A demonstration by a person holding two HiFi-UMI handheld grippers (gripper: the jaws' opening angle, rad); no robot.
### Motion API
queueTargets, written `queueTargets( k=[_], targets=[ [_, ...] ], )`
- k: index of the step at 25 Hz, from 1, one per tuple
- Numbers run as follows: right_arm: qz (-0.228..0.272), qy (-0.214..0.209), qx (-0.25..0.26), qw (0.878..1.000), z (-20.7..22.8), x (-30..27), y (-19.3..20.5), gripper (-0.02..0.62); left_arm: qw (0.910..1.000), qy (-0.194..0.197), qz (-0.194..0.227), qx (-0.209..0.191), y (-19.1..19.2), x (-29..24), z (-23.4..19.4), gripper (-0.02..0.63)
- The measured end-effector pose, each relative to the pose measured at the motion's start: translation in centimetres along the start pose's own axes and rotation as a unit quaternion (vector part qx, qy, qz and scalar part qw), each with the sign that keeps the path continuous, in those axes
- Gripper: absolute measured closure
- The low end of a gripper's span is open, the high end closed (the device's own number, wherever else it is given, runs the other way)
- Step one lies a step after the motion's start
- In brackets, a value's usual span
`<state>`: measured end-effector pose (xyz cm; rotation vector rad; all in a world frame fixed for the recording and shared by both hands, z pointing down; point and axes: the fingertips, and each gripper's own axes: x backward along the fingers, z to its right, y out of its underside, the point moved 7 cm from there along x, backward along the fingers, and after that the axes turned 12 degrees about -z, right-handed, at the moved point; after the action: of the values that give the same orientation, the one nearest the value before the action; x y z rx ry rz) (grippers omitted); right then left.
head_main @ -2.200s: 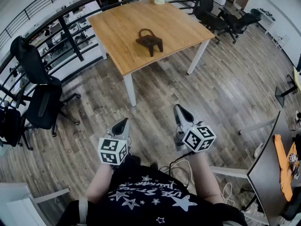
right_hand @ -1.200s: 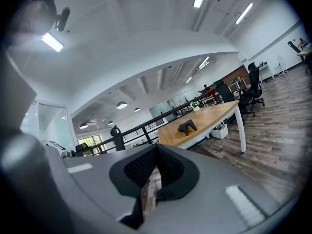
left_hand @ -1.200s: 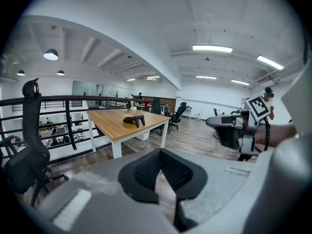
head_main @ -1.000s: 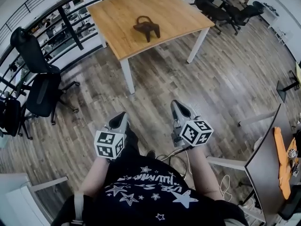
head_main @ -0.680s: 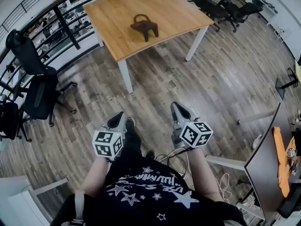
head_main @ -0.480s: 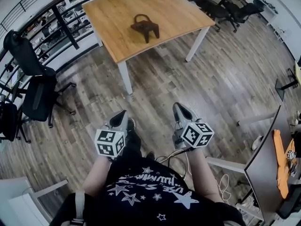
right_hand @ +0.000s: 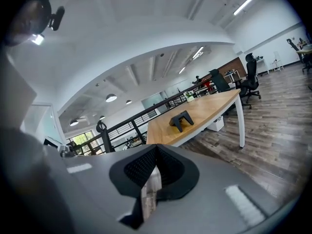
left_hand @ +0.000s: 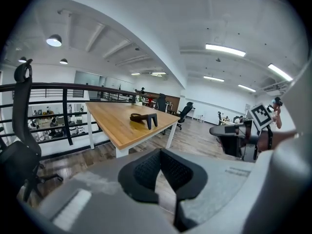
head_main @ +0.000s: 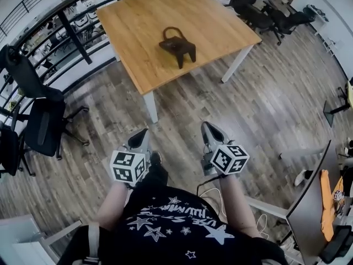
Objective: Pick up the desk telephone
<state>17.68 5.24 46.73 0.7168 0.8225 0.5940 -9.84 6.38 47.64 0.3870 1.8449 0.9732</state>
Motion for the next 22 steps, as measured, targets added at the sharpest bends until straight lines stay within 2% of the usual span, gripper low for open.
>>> queueTargets(
  k=[7,19,20,21,22],
  targets=[
    [-0.005,0.015,-0.012,1.0,0.5,-5.3,-4.1,0.592,0.9999,0.011,0.005,0.005,-4.4,-3.0,-4.7,0.604],
    [-0.003,0.038,-0.064,0.997,0.5,-12.9,-8.2,0.591,0.9993,0.036,-0.004,0.004,-8.2,-6.6,-12.7,0.604],
    [-0.003,0.038,-0.069,0.997,0.5,-13.3,-8.3,0.584,0.9991,0.041,-0.006,0.002,-8.4,-6.8,-13.0,0.604],
    [-0.002,0.038,-0.078,0.996,0.5,-13.7,-8.4,0.539,0.9989,0.045,-0.009,-0.001,-8.5,-7.0,-13.3,0.604],
    [-0.001,0.035,-0.09,0.995,0.6,-14.1,-8.5,0.521,0.9988,0.048,-0.012,-0.003,-8.6,-7.2,-13.7,0.604]
  ],
)
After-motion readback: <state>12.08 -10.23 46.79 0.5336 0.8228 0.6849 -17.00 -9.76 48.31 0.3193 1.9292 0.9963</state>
